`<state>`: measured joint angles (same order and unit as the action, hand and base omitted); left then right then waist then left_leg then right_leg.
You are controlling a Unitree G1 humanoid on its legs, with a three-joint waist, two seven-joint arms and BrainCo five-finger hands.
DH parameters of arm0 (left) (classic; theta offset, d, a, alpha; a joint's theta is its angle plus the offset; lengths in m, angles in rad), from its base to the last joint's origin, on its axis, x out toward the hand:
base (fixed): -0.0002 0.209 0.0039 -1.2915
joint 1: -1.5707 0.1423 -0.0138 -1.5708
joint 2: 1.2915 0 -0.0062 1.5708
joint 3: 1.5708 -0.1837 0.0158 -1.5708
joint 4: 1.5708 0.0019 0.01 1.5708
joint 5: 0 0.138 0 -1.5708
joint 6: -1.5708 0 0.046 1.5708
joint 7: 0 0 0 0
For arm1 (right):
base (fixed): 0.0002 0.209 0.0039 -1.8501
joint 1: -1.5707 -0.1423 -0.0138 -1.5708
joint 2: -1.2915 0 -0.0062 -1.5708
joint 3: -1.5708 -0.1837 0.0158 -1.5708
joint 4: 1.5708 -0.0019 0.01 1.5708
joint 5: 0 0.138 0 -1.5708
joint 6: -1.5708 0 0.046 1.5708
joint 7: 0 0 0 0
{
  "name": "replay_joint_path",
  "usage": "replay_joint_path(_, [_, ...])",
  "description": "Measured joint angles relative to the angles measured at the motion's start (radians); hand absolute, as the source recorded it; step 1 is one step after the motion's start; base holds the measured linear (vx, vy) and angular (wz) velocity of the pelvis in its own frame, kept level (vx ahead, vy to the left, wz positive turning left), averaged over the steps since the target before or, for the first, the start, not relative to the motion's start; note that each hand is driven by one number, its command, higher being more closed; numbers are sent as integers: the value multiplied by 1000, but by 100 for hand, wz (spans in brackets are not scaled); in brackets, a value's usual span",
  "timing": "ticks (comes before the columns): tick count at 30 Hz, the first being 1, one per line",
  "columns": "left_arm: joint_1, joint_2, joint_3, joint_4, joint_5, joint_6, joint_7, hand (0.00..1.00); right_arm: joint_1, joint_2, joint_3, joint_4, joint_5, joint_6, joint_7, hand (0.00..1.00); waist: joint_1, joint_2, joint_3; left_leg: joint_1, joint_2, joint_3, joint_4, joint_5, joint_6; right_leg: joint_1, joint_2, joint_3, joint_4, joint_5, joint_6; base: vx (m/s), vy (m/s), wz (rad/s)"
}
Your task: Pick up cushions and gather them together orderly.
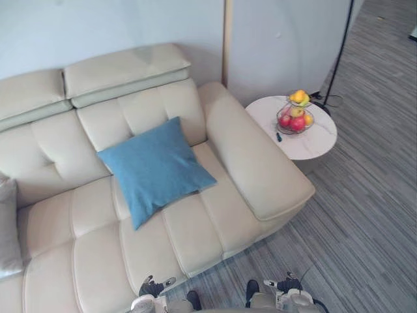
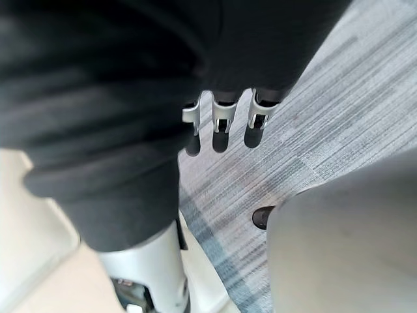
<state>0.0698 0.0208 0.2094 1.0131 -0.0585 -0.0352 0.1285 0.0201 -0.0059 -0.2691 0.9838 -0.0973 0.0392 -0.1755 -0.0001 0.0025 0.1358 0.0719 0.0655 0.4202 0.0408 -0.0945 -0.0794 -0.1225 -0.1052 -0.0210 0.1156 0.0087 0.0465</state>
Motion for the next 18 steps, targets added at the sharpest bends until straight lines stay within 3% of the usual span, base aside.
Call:
replay_joint_path(1, [0,0,4,0,1,1,0,0,2,3,-1,-15,0,1,0,0,0,-2,-1,0,15,48,11,-10,-6,-20,3,-17,0,-6,-18,21,-10,-139])
replay_joint_path(2, [-1,-3,11,-1,6,1,0,0,2,4,-2,-20,0,0,0,0,1,2,-3,-1,40,123,22,-16,-3,-47,-21,-145,12,-19,-82,31,-4,-143])
replay_joint_path(3, [-1,-3,11,-1,7,1,0,0,-1,3,-2,-21,0,0,1,0,1,3,-4,-3,51,151,27,-19,-4,-56,-31,-197,23,-30,-98,44,2,-157])
replay_joint_path(5, [-1,4,10,2,9,4,0,0,-6,-1,0,-20,0,0,1,0,1,9,-10,-2,99,259,54,-34,-13,-82,-117,-513,94,-75,-159,111,-38,-170])
replay_joint_path(6, [-1,10,10,1,9,5,0,0,-6,-1,-1,0,0,-1,0,0,2,-6,-23,6,118,322,86,-55,-37,-77,-182,-725,153,-71,-196,189,-73,-171])
replay_joint_path(7, [-4,13,10,2,9,6,1,0,-8,-1,-1,15,0,-1,0,0,6,-11,-27,16,125,348,100,-63,-49,-66,-195,-790,165,-49,-200,223,-133,-177])
replay_joint_path(8, [-9,13,9,11,8,6,0,0,-14,-3,-2,24,-2,3,0,0,10,-10,-26,38,144,381,109,-62,-51,-75,-175,-822,176,-38,-178,191,-183,-166])
replay_joint_path(9, [-24,9,4,27,9,9,-1,0,-17,-14,-2,23,-2,1,0,0,5,-7,-27,69,151,395,111,-62,-52,-76,-152,-797,184,-69,-134,176,-210,-157])
replay_joint_path(11, [-49,-3,-19,49,16,13,-7,0,-25,-36,2,26,-2,1,1,0,0,18,-18,95,183,391,179,-66,-56,-79,-124,-733,203,-102,-126,211,-244,-124])
replay_joint_path(12, [-63,-3,-29,58,19,14,-8,0,-25,-44,11,36,-2,-2,1,0,0,28,-15,69,262,374,368,-70,-52,-64,-87,-684,186,-118,-131,241,-267,-112])
replay_joint_path(13, [-63,-4,-29,58,19,13,-9,0,-25,-46,19,38,-3,-2,0,0,1,38,-13,54,305,357,458,-64,-35,-50,-59,-663,170,-120,-134,233,-224,-127])
replay_joint_path(14, [-52,-7,-27,60,20,13,-9,0,-31,-49,37,54,-3,-2,-1,0,12,58,-10,11,382,289,650,-48,63,-21,-7,-605,133,-126,-153,204,-112,-155])
replay_joint_path(15, [-34,-11,-22,61,20,13,-11,0,-49,-58,50,70,-5,3,-2,0,22,75,-6,-62,375,155,778,-138,65,-3,30,-534,112,-132,-165,202,-43,-159])
replay_joint_path(16, [-35,-10,-13,58,18,13,-14,0,-59,-61,55,81,-5,2,-3,0,23,80,-3,-98,339,85,792,-175,38,8,39,-508,102,-133,-166,259,29,-164])
replay_joint_path(17, [-34,-11,-11,44,17,10,-14,0,-72,-68,60,107,-6,4,-2,0,34,77,2,-154,263,-19,762,-219,16,33,54,-444,76,-133,-165,236,33,-128])
replay_joint_path(18, [-32,-11,-11,35,17,8,-13,0,-70,-70,61,111,-6,8,-2,0,46,76,4,-180,225,-61,732,-233,22,46,60,-405,68,-134,-163,240,33,-160])
